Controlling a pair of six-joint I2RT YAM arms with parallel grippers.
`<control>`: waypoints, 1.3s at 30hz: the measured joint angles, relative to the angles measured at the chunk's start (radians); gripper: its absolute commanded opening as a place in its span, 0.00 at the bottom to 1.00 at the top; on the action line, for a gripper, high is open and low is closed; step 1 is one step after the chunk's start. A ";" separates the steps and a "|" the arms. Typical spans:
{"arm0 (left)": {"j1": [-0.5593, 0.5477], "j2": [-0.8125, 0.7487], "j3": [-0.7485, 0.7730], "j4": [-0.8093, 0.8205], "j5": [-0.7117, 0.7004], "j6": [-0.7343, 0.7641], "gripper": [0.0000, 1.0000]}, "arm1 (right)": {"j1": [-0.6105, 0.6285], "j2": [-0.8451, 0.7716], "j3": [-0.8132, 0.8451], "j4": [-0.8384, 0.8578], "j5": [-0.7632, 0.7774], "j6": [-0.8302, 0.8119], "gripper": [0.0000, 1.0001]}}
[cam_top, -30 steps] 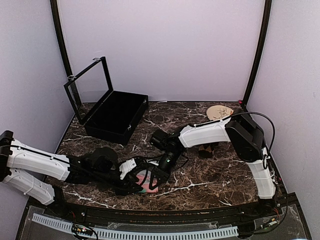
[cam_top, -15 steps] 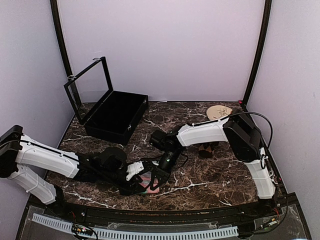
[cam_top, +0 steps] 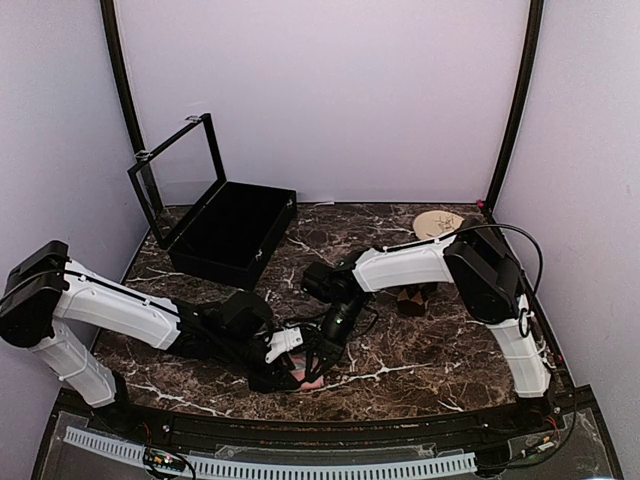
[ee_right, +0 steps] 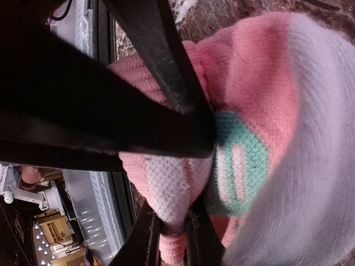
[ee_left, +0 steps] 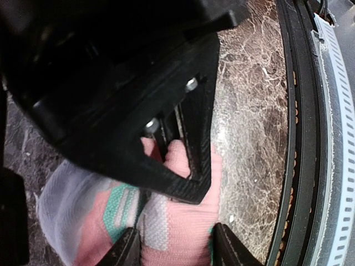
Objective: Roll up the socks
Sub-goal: Roll the sock at the center of the board.
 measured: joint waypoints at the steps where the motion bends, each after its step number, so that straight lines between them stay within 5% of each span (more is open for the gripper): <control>1: 0.000 0.010 0.009 -0.006 0.007 0.001 0.45 | -0.001 0.001 0.002 -0.006 -0.001 -0.002 0.00; 10: 0.002 0.068 0.066 -0.039 0.056 0.014 0.25 | -0.014 0.009 0.004 -0.046 -0.010 -0.010 0.00; 13: 0.003 0.087 0.084 -0.045 0.070 0.016 0.23 | -0.019 0.009 0.004 -0.061 -0.006 -0.008 0.08; 24: 0.047 0.104 0.088 -0.036 0.164 -0.023 0.20 | -0.035 -0.016 -0.065 0.021 -0.033 0.051 0.37; 39: 0.091 0.128 0.078 0.016 0.251 -0.178 0.22 | -0.093 -0.175 -0.272 0.292 -0.009 0.170 0.38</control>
